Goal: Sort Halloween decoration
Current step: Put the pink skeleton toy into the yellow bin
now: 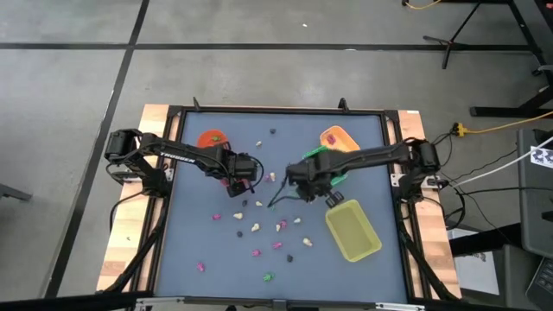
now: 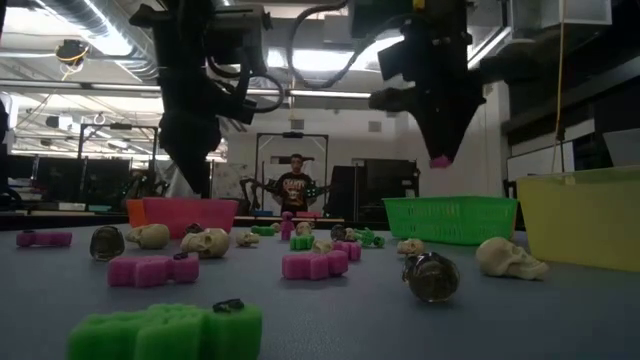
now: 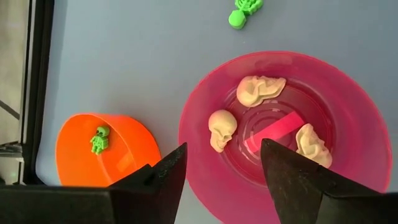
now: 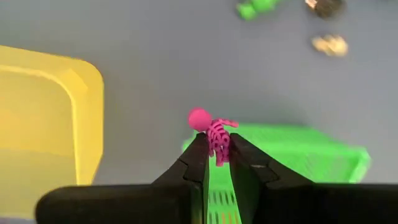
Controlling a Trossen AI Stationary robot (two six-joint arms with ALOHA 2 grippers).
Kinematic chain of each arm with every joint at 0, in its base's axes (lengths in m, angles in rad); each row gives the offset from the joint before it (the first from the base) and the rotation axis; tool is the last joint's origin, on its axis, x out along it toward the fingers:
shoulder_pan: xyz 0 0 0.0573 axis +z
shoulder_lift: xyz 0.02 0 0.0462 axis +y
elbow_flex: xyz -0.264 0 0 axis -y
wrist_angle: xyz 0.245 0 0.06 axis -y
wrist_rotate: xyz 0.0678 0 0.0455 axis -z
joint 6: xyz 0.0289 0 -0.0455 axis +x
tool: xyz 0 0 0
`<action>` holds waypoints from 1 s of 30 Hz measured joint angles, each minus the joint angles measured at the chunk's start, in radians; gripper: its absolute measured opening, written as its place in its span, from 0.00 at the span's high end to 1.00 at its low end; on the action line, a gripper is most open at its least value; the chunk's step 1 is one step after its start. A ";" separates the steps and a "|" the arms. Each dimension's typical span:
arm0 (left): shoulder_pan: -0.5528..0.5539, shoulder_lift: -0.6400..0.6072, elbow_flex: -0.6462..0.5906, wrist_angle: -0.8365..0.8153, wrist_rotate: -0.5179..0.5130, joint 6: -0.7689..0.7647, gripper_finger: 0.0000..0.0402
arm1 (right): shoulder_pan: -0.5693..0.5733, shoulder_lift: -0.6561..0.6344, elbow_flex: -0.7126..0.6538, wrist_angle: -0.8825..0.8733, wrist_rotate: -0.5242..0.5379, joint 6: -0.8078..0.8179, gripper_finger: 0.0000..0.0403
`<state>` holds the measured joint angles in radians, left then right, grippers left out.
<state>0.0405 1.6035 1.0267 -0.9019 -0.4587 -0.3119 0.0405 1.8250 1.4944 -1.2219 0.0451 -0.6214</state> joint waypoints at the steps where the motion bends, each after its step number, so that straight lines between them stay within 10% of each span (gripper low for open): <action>1: 0.000 0.000 0.000 0.004 0.000 0.000 0.53 | -0.015 -0.015 0.000 -0.009 0.005 0.006 0.88; 30: -0.002 0.000 0.000 0.024 0.000 0.000 0.53 | -0.628 -0.122 -0.105 -0.010 0.015 0.069 0.88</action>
<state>0.0387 1.6035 1.0267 -0.8776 -0.4583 -0.3119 -0.5875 1.7027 1.3892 -1.2314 0.0598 -0.5527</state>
